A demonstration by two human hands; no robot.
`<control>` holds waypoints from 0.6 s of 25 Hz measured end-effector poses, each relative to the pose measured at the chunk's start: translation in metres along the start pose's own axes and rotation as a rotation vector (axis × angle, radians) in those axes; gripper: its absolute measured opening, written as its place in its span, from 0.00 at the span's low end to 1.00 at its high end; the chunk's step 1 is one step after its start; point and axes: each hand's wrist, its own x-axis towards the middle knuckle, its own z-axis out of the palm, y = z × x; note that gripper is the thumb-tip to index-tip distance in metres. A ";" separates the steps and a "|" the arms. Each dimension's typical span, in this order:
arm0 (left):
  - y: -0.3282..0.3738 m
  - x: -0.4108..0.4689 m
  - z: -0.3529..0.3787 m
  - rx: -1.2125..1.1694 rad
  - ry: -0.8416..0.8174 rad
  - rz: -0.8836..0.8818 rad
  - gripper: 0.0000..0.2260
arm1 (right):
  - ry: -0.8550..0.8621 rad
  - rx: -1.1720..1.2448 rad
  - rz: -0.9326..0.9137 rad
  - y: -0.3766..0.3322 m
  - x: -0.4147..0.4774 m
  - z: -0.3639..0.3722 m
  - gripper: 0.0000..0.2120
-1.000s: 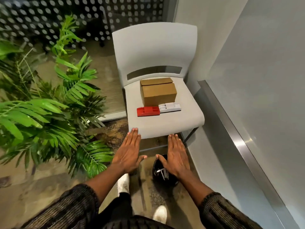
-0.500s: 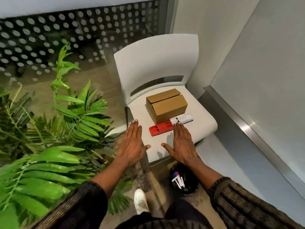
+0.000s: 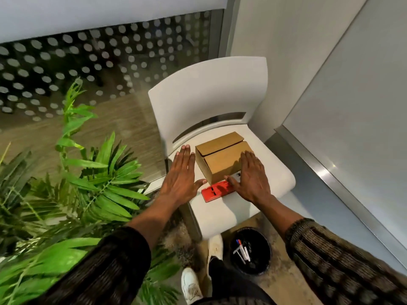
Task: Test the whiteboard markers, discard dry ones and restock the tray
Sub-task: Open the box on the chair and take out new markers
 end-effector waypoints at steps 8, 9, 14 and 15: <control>-0.003 0.081 0.019 0.015 -0.121 -0.007 0.36 | -0.048 0.046 -0.010 0.035 0.082 0.005 0.48; -0.004 0.092 0.022 0.030 -0.106 0.026 0.34 | -0.069 0.053 -0.010 0.039 0.093 0.006 0.48; -0.005 0.133 0.036 0.074 -0.168 0.067 0.34 | -0.086 -0.075 -0.120 0.059 0.127 0.019 0.42; -0.006 0.138 0.039 0.069 -0.211 0.085 0.35 | -0.088 -0.077 -0.117 0.061 0.131 0.018 0.40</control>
